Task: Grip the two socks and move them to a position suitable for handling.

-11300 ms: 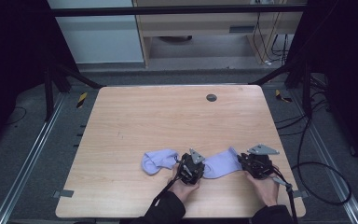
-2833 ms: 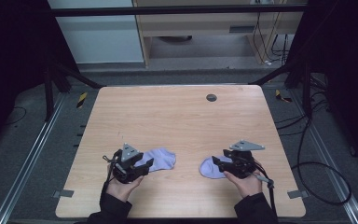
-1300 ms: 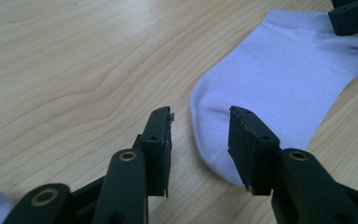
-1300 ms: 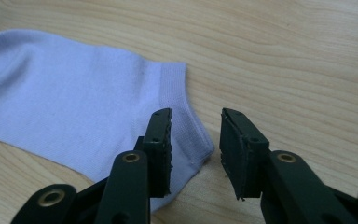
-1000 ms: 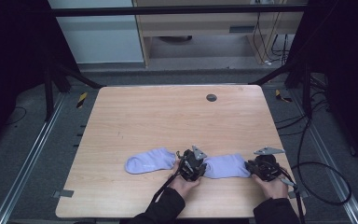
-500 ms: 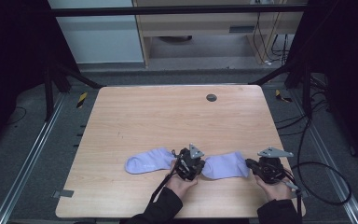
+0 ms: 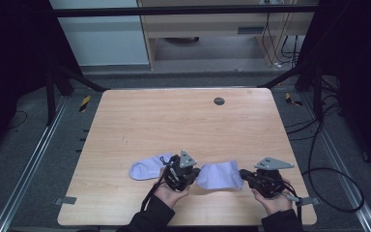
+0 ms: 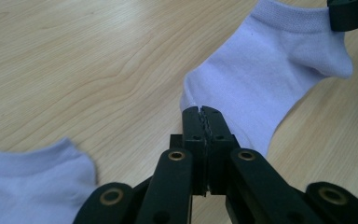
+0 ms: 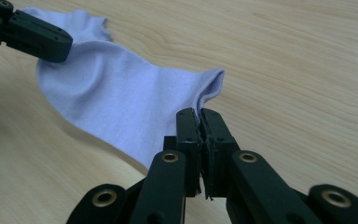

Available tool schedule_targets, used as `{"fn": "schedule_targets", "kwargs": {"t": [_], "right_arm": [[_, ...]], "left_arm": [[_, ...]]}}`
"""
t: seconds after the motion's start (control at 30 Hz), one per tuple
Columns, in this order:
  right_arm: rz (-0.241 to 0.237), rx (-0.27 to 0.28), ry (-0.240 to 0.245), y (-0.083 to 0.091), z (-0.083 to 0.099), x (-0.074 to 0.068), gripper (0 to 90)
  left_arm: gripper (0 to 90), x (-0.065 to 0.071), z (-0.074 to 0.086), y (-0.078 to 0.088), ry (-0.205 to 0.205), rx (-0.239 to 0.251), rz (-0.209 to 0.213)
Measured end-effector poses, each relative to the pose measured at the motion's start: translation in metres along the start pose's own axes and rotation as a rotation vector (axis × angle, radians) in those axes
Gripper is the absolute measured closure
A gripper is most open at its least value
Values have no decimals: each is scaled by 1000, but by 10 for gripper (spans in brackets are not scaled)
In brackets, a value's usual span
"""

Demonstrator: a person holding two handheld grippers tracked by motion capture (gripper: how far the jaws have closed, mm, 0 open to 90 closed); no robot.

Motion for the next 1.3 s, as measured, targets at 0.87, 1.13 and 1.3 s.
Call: {"fn": "schedule_targets", "kwargs": {"t": [0.87,1.13,1.3], "right_arm": [[-116,-108,41,-43,1,-48,869],[-77,-138,52,-53,7,-44,803],[-60,-90,51,-49,3,-42,721]], "left_arm": [[884,-35,67,6,46,-97,-21],[732,-37,70,9,51,-88,-46],[633,-44,70,24,77,-21,-73]]}}
Point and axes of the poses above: each handheld gripper's, and its own axes: y roughly backward along the jaws, z roughly out of its underside, x roughly to its right, the point moved 3 cm from there along -y, roughly forward along the jaws, and after that the axes turned 15 degrees about -x, right-handed, at the moved point
